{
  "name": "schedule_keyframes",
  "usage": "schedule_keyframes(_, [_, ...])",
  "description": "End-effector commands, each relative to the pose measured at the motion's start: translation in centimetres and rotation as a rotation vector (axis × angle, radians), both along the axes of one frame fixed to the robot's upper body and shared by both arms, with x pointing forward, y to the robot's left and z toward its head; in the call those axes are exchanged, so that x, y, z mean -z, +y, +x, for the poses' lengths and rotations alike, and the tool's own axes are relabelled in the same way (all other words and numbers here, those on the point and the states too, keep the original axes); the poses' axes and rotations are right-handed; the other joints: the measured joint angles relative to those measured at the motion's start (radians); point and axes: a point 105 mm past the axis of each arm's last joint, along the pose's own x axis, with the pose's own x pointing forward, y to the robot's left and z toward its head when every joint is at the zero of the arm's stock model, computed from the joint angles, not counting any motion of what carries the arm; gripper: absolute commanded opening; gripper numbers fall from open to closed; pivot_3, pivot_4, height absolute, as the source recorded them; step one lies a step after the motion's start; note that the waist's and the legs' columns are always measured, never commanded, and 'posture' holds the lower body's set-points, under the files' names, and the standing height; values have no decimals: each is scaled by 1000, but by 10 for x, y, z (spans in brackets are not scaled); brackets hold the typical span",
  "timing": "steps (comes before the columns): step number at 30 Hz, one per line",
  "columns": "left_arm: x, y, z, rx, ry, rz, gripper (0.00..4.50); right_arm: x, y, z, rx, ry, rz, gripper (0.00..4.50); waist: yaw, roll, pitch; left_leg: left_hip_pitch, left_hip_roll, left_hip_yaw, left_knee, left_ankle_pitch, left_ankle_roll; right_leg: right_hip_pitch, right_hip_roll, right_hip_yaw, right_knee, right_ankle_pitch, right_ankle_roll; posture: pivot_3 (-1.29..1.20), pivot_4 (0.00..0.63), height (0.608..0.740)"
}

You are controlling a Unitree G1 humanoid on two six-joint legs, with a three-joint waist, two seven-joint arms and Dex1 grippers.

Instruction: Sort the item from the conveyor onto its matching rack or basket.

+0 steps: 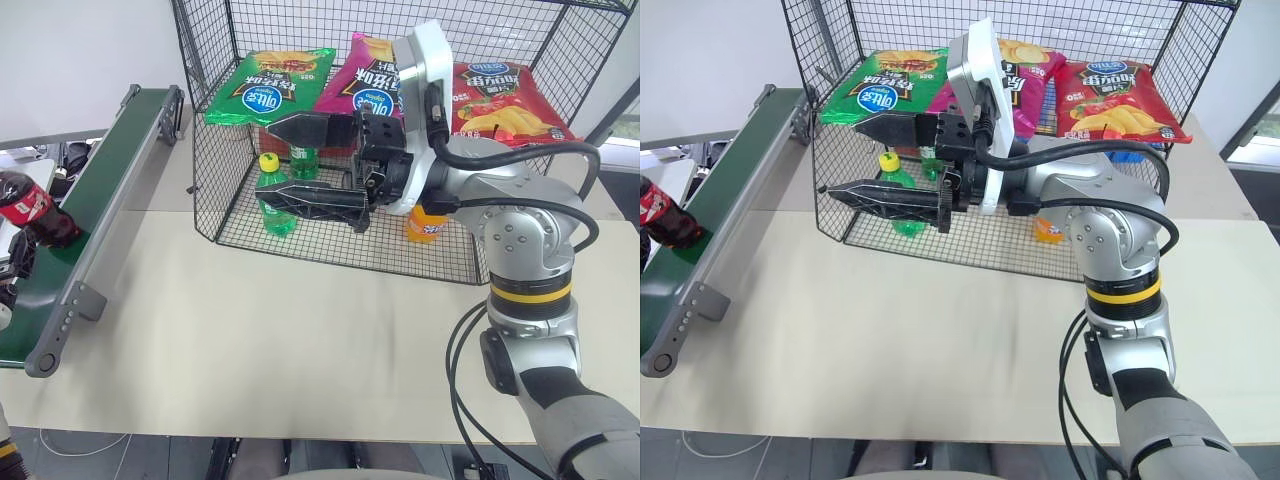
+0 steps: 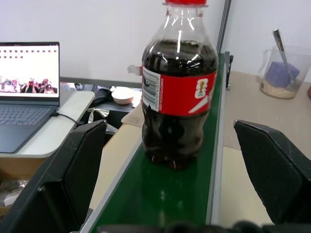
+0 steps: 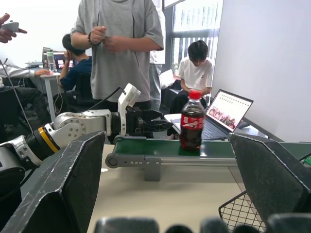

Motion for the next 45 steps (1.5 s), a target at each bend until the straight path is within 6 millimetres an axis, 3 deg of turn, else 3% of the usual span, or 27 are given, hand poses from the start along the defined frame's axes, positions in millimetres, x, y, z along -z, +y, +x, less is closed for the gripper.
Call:
schedule_keyframes(1, [-12, 5, -2, -18, -25, 50, 4500, -14, 0, -8, -9, -67, 22, 4457, 0, 0, 0, 0, 0, 0, 0, 0, 0, 0, 0, 0, 0, 0, 0, 0, 150, 740])
schedule_keyframes(6, [-10, 15, -4, -56, -11, 58, 4500, -15, 0, -8, -4, -71, 23, 4457, 0, 0, 0, 0, 0, 0, -1, 0, 0, 0, -1, -1, 0, 0, 0, 0, 150, 740])
schedule_keyframes(11, [-8, 20, -5, -68, -17, 56, 2969, -15, 0, -7, -1, -71, 22, 4500, 1, 0, 0, 1, -1, 2, -4, 0, 0, -2, -11, -13, 0, 1, -2, 0, 150, 740])
schedule_keyframes(19, [-6, 16, -8, -48, -24, 45, 2927, -15, 0, -7, 0, -70, 21, 4500, 3, 0, 0, 1, -1, 1, -5, 0, 0, -3, -15, -23, 0, 2, -4, 0, 150, 740])
schedule_keyframes(23, [-13, 3, -5, 11, -36, 50, 2927, -14, 1, -7, 2, -68, 22, 4500, 4, 0, 0, 1, -1, 1, -6, 0, 0, -3, -16, -23, -1, 2, -4, 0, 150, 740])
schedule_keyframes(30, [-50, -49, 3, 240, -91, 103, 2927, -12, -4, -2, 34, -66, 26, 4500, 4, -4, 0, 0, -1, 0, -6, 0, 0, -3, -16, -24, -3, 3, -5, 0, 150, 740])
schedule_keyframes(33, [-57, -88, 12, 424, -62, 137, 2927, -2, -14, 2, 76, -44, 11, 4500, 5, -4, 0, 0, -1, 0, -6, 0, 0, -3, -16, -24, -4, 3, -6, 0, 150, 740])
schedule_keyframes(40, [-50, -176, 20, 831, 40, 207, 2927, 22, -38, 6, 199, -31, -46, 4500, 4, -3, 1, 0, -1, 1, -8, 0, 0, -1, -15, -24, -8, 3, -6, 0, 150, 740])
schedule_keyframes(45, [-34, -216, 23, 1019, 85, 238, 2927, 41, -54, 6, 308, -28, -83, 4500, 2, -3, 1, 1, -1, 2, -9, 0, 0, -1, -11, -23, -8, 3, -6, 0, 150, 740])
